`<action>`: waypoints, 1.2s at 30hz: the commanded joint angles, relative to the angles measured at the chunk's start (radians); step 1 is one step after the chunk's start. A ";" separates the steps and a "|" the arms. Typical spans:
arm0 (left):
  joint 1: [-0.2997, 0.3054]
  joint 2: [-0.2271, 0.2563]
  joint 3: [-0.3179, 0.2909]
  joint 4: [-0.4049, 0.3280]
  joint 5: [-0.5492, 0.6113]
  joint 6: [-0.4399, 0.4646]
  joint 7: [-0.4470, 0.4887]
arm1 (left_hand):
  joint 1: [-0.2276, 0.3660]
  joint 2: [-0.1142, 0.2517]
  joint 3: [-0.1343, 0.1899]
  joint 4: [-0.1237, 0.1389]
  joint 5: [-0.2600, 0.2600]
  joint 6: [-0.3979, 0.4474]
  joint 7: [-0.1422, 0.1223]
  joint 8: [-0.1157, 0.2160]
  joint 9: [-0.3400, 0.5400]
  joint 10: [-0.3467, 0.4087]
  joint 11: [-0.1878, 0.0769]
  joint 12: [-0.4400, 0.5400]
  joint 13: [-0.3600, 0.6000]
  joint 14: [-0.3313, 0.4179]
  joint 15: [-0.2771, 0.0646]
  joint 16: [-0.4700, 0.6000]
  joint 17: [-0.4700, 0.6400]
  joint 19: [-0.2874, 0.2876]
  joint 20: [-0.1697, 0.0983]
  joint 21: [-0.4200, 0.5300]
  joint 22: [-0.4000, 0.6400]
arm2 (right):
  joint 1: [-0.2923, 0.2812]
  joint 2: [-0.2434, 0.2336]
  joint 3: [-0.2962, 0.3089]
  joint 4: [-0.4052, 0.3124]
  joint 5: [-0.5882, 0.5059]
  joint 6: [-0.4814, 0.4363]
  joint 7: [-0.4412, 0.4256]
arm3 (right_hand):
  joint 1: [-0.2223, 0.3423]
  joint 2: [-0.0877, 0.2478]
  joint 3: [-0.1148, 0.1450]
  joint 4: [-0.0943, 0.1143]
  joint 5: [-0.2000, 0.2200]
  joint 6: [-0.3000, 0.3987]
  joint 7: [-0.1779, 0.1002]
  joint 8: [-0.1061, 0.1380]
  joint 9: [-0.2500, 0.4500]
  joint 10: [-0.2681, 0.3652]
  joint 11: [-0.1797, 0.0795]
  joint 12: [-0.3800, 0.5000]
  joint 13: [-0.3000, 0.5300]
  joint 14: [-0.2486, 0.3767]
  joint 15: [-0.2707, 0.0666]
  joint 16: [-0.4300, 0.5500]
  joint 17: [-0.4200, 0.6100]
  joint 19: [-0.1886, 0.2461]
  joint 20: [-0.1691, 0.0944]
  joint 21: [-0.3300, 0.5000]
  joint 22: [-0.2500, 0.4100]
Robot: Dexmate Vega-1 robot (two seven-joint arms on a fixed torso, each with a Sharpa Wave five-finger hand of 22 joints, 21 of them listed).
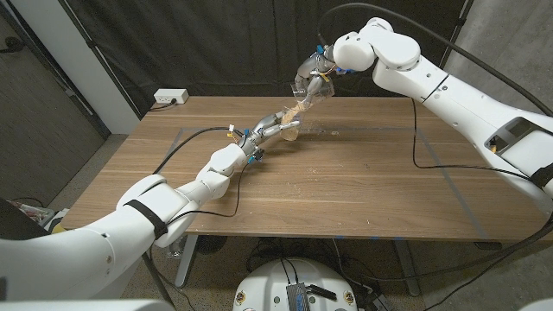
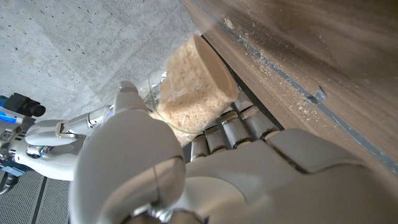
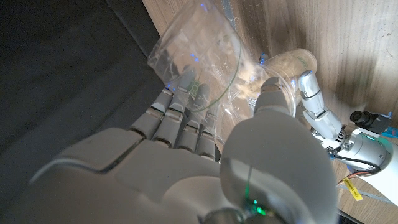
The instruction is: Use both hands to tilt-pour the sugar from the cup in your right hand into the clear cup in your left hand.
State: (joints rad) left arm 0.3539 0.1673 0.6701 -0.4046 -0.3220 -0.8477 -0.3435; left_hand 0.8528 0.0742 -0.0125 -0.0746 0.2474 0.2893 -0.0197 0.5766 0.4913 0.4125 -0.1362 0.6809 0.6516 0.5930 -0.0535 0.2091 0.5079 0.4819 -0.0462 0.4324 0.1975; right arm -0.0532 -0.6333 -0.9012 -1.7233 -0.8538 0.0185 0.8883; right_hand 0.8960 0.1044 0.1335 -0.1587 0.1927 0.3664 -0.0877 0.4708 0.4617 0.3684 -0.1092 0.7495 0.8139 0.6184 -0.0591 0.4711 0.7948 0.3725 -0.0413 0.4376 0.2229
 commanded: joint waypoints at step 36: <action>-0.010 -0.012 -0.005 0.027 -0.014 0.026 -0.003 | 0.013 0.004 -0.013 -0.003 -0.002 0.003 -0.003 0.010 -0.001 -0.003 -0.005 0.008 0.001 0.009 -0.101 0.000 0.003 0.010 -0.040 -0.002 0.005 | 0.044 0.049 0.019 0.054 -0.007 -0.031 0.060 | 0.003 0.008 0.034 0.018 0.008 0.009 -0.006 -0.003 0.001 0.011 0.002 -0.015 -0.001 0.012 -0.175 -0.008 0.011 -0.003 -0.022 0.000 0.002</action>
State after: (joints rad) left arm 0.3385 0.1570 0.6697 -0.3806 -0.3293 -0.8170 -0.3391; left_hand 0.8596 0.0810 -0.0208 -0.0747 0.2473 0.2893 -0.0198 0.5808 0.4864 0.4085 -0.1334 0.6849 0.6513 0.5929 -0.0535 0.2091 0.5078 0.4819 -0.0462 0.4324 0.1975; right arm -0.0339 -0.5993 -0.8985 -1.6866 -0.8938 0.0278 0.9132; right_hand 0.8982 0.1023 0.1373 -0.1625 0.1968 0.3698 -0.0912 0.4675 0.4616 0.3773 -0.1073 0.7380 0.8096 0.6197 -0.0568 0.4639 0.7995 0.3670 -0.0466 0.4376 0.2231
